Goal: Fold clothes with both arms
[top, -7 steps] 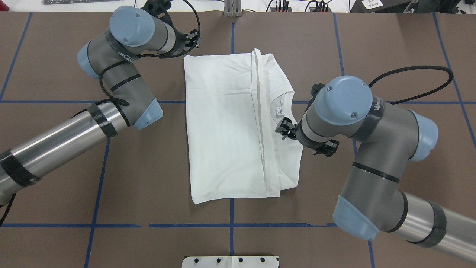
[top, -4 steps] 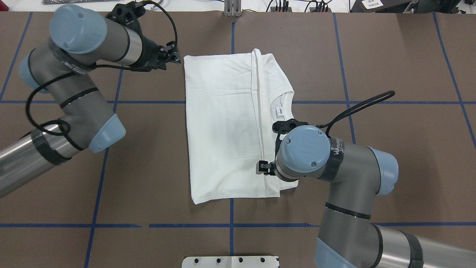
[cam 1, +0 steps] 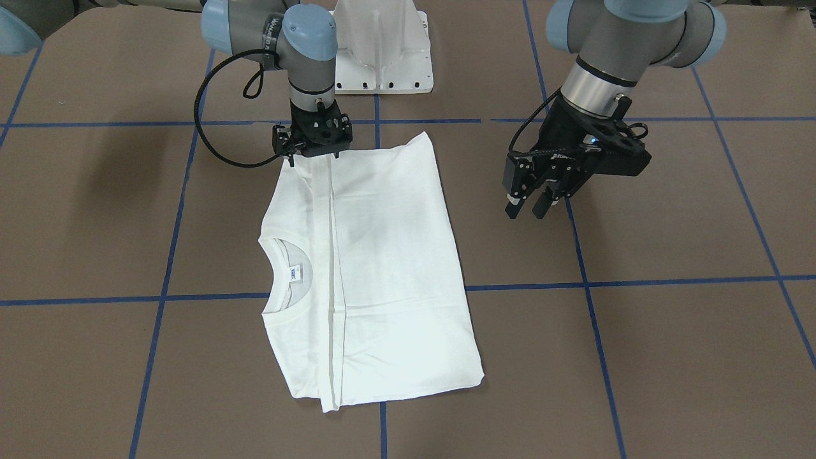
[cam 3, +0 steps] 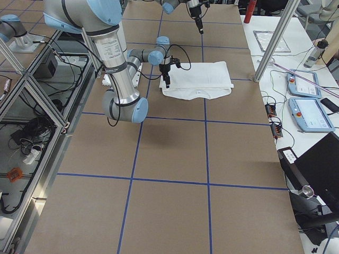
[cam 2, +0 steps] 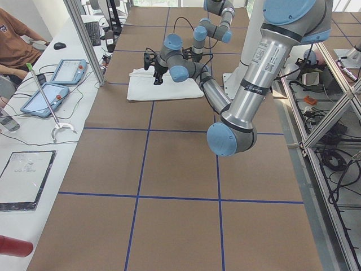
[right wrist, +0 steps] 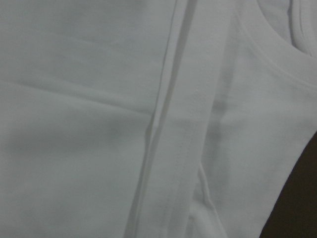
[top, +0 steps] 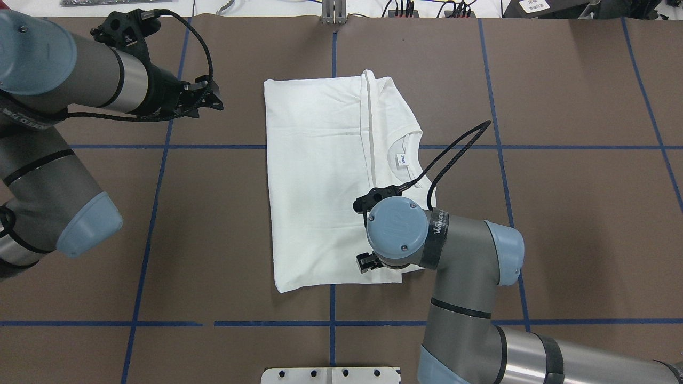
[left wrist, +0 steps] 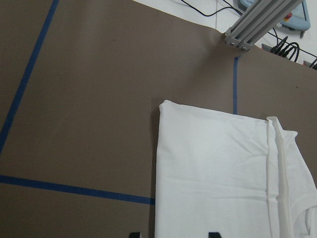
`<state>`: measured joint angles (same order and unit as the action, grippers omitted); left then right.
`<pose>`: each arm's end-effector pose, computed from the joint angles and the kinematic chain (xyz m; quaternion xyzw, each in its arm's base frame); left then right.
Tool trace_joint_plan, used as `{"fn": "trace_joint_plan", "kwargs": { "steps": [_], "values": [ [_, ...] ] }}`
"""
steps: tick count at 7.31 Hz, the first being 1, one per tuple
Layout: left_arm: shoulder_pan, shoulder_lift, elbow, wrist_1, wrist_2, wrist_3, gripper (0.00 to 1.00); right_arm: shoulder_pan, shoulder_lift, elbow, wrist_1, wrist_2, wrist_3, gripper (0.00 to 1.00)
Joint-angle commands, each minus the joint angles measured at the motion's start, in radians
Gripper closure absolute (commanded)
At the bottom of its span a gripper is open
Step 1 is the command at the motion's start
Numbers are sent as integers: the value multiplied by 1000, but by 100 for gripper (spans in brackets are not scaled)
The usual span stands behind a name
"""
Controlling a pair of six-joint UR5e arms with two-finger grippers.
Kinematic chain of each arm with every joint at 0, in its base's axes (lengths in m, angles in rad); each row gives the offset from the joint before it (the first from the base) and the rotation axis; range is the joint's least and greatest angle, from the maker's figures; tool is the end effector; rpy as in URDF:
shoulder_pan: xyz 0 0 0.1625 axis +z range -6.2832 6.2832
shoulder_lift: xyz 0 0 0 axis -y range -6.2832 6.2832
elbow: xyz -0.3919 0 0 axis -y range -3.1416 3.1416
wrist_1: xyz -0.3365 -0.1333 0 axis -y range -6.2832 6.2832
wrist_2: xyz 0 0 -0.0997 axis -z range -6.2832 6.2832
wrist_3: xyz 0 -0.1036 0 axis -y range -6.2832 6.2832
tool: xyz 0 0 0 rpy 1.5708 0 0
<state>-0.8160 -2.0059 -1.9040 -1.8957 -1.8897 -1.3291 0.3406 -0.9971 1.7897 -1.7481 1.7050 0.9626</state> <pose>0.2968 -0.4627 0.2407 0.1418 0.5115 -0.1597 0.8323 -0.5158 -0.3095 0.2783 0.0812 -0.2980 -0.1470 0.9397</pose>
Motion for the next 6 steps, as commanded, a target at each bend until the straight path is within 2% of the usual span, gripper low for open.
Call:
{"fn": "trace_joint_plan", "kwargs": {
  "steps": [1, 3, 5, 6],
  "values": [
    [0, 6, -4, 3, 0, -1, 43, 0, 2, -27, -26, -10, -77, 0],
    [1, 6, -4, 3, -2, -4, 42, 6, -30, 3, -79, -11, -110, 0],
    [1, 4, -9, 3, -2, -12, 41, 41, -142, 107, -86, -7, -220, 0],
    [1, 3, -13, 3, -2, -15, 40, 41, -208, 138, -82, -5, -216, 0]
  ]
}}
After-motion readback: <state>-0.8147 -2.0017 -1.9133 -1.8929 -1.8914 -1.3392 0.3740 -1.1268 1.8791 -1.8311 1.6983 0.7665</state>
